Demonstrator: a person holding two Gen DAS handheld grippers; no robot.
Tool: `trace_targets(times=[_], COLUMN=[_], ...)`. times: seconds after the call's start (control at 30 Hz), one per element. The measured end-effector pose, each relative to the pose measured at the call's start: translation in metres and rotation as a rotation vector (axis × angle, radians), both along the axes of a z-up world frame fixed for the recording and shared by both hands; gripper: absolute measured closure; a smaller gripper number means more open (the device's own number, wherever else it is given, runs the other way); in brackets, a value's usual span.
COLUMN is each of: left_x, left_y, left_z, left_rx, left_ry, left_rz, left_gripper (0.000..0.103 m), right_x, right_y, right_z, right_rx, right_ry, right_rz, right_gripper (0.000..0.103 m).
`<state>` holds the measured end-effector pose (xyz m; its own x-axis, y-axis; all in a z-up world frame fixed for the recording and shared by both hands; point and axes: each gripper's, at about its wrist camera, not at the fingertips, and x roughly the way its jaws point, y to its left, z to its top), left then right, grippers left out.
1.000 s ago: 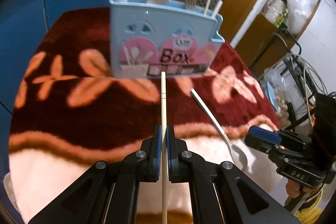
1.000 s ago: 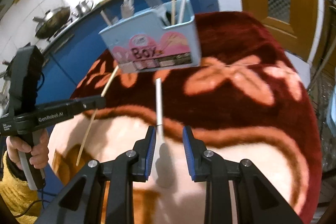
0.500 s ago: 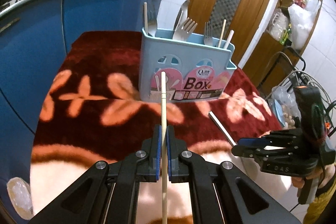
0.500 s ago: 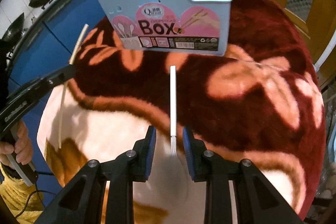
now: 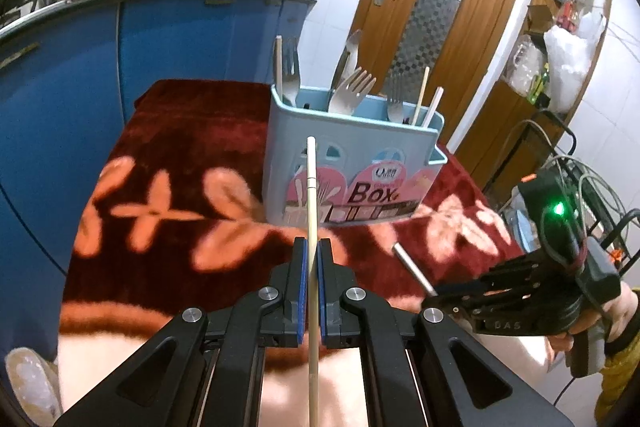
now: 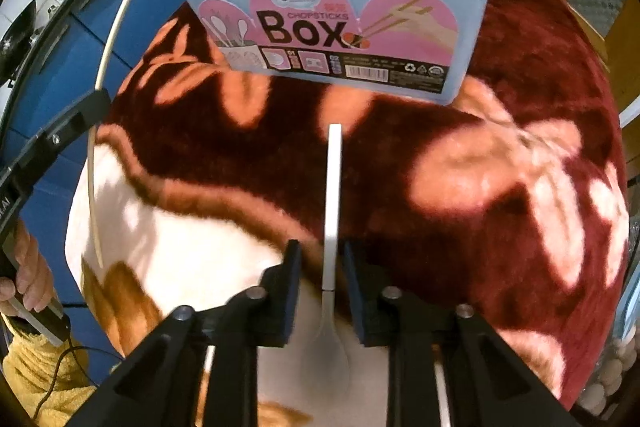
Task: Organize utensils
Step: 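Lift the chopstick and spoon upright and lower both into the caddy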
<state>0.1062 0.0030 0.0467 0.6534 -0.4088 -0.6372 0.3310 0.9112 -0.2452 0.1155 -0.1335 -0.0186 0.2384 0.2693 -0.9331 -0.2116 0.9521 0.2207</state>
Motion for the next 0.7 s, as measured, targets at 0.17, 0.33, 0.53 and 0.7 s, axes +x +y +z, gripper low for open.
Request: trace_targets(times=[0.17, 0.33, 0.53, 0.7], left_x=[0.005, 0.009, 0.019, 0.032], left_y=[-0.005, -0.007, -0.006, -0.003], left_z=[0.009, 0.023, 0.040, 0.056], left_rx=[-0.030, -0.058, -0.086, -0.107], left_ry=[-0.027, -0.079, -0.147, -0.193], left_rz=[-0.003, 0.008, 0.041, 0.069], left_gripper=[0.099, 0.099, 0.099, 0.099], right_x=[-0.011, -0.024, -0.040, -0.047], right_y=[-0.012, -0.021, -0.034, -0.050], right_z=[0.002, 0.015, 0.037, 0.059], right_rx=[0.057, 0.147, 0.248, 0.285], right_ry=[-0.040, -0.162, -0.338, -0.458], right_rz=[-0.032, -0.091, -0.159, -0.184], right_gripper=[0.095, 0.095, 0.095, 0.095])
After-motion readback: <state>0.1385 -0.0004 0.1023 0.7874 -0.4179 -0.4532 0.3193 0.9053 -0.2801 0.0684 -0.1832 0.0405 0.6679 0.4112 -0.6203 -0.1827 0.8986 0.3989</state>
